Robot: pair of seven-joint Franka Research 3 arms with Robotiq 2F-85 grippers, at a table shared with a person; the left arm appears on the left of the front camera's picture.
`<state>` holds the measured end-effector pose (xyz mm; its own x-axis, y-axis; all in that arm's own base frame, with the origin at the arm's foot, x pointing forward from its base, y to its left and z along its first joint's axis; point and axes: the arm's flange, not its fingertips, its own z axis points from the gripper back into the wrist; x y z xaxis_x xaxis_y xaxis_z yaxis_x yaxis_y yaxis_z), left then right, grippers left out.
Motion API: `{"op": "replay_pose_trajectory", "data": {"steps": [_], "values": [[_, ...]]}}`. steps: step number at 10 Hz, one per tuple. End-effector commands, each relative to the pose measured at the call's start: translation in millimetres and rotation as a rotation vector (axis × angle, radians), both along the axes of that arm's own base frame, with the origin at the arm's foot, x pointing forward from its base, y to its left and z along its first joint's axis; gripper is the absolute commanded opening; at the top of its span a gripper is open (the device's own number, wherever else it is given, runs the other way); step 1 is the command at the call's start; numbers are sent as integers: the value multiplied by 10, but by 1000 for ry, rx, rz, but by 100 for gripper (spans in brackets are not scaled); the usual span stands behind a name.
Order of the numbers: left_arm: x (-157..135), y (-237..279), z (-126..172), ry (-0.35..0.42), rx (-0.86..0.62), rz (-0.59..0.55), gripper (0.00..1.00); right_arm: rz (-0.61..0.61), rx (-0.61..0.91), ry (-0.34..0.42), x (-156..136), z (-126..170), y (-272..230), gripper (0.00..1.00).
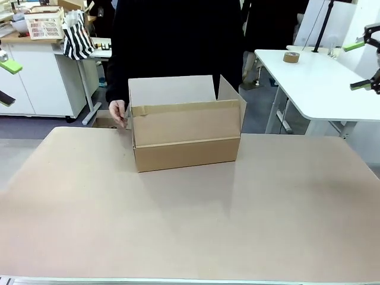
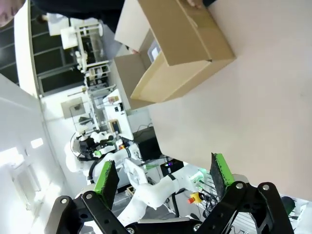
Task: Pack the gift set into the box.
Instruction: Press and hold the closed box until the human finishes sealing it.
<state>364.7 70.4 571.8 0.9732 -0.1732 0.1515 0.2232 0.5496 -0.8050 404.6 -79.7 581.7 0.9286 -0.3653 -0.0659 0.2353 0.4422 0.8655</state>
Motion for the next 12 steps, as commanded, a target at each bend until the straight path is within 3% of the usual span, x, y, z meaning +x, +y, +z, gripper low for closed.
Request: {"op": "replay_pose_trajectory", "data": {"steps": [1, 12], "values": [[4, 17, -49, 4, 7, 9, 100, 2, -6, 26, -31, -1, -54, 100], [4, 17, -49, 4, 7, 9, 100, 2, -6, 26, -31, -1, -54, 100]]}}
